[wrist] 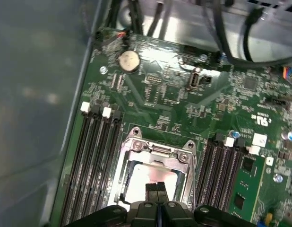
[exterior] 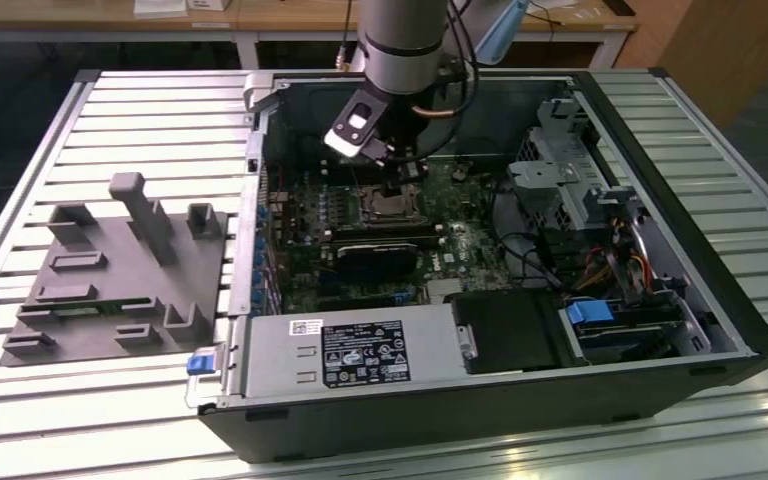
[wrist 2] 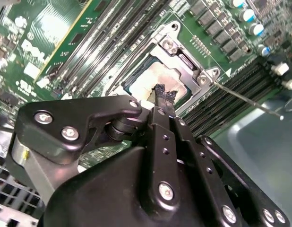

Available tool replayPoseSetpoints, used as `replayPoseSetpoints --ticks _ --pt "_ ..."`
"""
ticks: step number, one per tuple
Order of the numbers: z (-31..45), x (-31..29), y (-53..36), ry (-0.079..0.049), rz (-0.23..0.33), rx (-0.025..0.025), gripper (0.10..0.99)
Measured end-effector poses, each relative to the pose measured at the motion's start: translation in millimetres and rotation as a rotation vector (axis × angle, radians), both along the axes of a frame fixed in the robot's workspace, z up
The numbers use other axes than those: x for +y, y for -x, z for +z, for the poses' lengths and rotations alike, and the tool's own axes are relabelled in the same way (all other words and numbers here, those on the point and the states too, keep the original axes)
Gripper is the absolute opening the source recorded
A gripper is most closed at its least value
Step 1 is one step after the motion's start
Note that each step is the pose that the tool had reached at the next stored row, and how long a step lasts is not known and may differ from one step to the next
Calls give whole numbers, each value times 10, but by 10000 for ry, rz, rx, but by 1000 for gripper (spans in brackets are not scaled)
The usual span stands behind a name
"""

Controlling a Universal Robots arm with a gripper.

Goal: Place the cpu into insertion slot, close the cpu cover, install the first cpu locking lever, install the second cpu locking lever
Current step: 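Close the cpu cover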

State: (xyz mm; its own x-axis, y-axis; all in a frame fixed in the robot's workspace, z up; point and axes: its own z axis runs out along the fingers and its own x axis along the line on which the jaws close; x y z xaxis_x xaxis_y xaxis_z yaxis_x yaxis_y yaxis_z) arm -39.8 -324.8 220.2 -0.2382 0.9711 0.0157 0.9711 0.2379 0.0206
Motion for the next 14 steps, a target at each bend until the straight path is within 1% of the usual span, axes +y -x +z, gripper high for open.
replayPoseSetpoints --ticks 7,14 --pt "-9 0 0 23 1247 0 106" --pt "-16 0 0 79 2518 2 106"
